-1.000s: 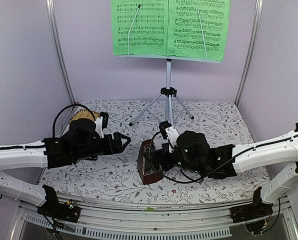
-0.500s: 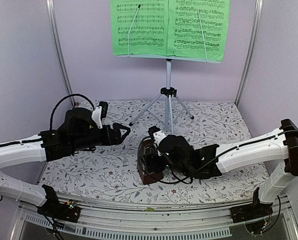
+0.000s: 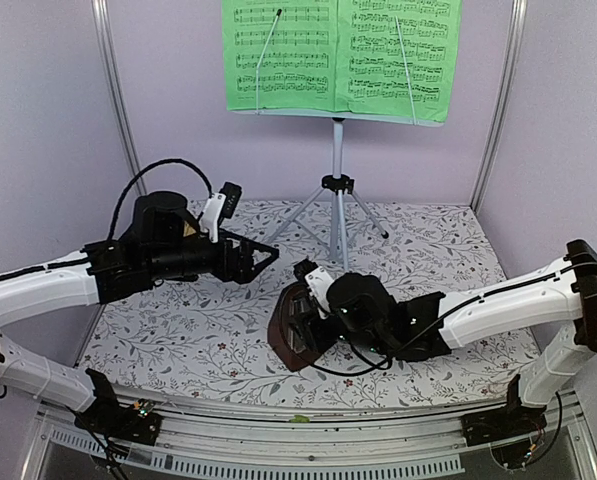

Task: Set up the instrument practice props

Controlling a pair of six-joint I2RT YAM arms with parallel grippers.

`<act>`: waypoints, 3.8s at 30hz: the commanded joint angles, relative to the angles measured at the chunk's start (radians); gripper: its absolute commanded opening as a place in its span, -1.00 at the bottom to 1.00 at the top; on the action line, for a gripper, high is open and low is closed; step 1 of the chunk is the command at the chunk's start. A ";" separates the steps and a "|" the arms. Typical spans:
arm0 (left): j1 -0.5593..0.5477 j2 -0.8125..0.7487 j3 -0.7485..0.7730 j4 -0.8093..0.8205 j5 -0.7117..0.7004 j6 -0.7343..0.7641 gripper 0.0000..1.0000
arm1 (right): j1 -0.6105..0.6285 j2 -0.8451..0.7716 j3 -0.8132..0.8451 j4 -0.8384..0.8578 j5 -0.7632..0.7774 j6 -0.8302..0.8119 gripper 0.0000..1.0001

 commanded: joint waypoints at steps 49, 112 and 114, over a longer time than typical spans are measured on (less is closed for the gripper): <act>-0.188 0.353 0.081 0.072 0.502 0.696 0.36 | -0.202 -0.390 -0.292 -0.039 -0.658 -0.395 0.71; -0.202 0.314 0.055 0.040 0.337 0.737 -0.62 | -0.202 -0.319 -0.311 0.090 -0.673 -0.332 0.18; -0.203 0.315 0.057 0.037 0.336 0.740 -0.63 | -0.202 -0.315 -0.302 0.078 -0.675 -0.343 0.20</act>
